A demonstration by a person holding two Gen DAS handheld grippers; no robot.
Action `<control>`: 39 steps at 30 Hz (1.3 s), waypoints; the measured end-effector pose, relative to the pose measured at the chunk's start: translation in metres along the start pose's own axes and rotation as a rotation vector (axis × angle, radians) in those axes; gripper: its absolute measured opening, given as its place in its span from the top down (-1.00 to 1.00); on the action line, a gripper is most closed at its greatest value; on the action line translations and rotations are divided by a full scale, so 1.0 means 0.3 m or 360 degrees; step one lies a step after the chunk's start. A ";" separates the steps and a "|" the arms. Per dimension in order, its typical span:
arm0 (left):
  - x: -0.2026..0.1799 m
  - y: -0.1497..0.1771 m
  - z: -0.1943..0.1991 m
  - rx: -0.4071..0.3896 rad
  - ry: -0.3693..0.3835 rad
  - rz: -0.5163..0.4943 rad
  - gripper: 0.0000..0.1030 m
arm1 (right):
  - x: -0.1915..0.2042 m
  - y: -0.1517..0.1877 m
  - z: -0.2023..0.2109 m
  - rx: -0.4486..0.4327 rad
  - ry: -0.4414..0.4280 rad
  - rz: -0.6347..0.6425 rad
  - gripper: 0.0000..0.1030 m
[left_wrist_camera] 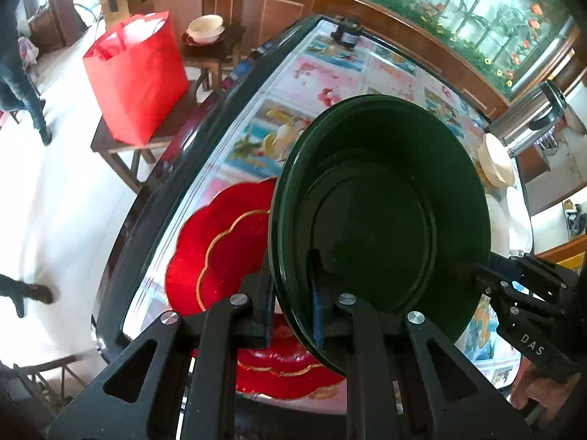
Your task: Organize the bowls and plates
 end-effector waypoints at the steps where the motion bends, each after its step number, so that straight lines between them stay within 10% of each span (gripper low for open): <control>1: 0.003 0.004 0.000 0.0002 0.0000 0.0002 0.71 | 0.009 0.002 -0.003 0.0006 -0.0001 0.0007 0.52; 39: 0.118 0.169 0.006 0.0089 0.0013 0.0004 0.70 | 0.174 0.128 -0.055 0.0145 0.0022 0.0069 0.41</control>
Point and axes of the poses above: each gripper's, at about its wrist camera, not at the fingertips, and z roughly against the way its jaws point, x to its left, y to its underside, the point moved 1 cm from there along -z, roughly the way its jaws point, and after that the axes turned 11 degrees about -z, right-handed, at the moved point
